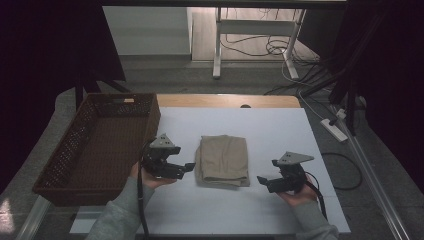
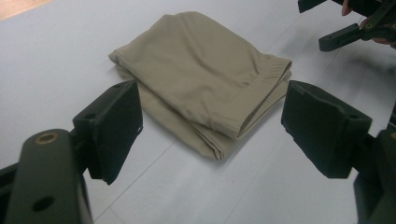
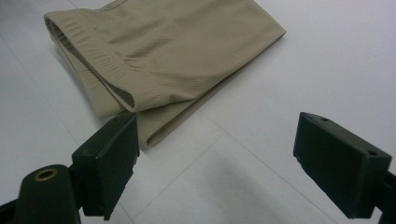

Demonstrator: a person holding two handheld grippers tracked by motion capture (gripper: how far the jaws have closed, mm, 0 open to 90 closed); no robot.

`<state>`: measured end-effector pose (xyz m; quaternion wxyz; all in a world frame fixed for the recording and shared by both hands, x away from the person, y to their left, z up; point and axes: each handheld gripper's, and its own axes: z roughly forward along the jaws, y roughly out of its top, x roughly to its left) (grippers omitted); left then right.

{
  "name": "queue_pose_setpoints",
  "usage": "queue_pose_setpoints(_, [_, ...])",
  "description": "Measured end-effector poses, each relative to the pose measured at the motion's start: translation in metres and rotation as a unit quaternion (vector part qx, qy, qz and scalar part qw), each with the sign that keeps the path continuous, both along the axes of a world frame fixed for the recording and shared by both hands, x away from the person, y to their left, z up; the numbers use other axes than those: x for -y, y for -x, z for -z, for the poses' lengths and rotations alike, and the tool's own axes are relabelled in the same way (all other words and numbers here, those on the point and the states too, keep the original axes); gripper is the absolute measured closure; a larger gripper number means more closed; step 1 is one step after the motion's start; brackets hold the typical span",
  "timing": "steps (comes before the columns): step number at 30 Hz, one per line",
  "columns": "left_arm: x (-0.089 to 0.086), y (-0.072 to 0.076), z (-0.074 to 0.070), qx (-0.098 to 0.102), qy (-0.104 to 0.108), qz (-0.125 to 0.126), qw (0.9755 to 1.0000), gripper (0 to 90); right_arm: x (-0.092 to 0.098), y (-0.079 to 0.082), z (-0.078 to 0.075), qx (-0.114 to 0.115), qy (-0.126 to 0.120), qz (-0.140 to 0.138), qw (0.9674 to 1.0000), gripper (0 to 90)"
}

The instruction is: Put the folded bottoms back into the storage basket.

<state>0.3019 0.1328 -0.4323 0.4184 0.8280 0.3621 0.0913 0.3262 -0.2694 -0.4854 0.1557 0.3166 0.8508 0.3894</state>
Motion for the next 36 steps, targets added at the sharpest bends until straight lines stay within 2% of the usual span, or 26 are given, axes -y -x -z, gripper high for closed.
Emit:
queue_pose_setpoints(22, [0.023, -0.034, 0.016, -0.018, 0.009, 0.016, 0.9997, 19.9, 0.000, -0.001, 0.003, -0.004, 0.001, 0.002, 1.0000, 14.5])
queue_pose_setpoints(29, [0.020, -0.043, 0.025, -0.032, 0.023, 0.007, 0.9992, 20.0, 0.000, -0.001, 0.003, -0.004, 0.004, 0.001, 1.0000, 14.5])
queue_pose_setpoints(36, [0.022, -0.051, 0.031, -0.038, 0.022, 0.003, 0.9990, 19.9, -0.001, -0.001, 0.003, -0.004, 0.004, 0.003, 1.0000, 14.5])
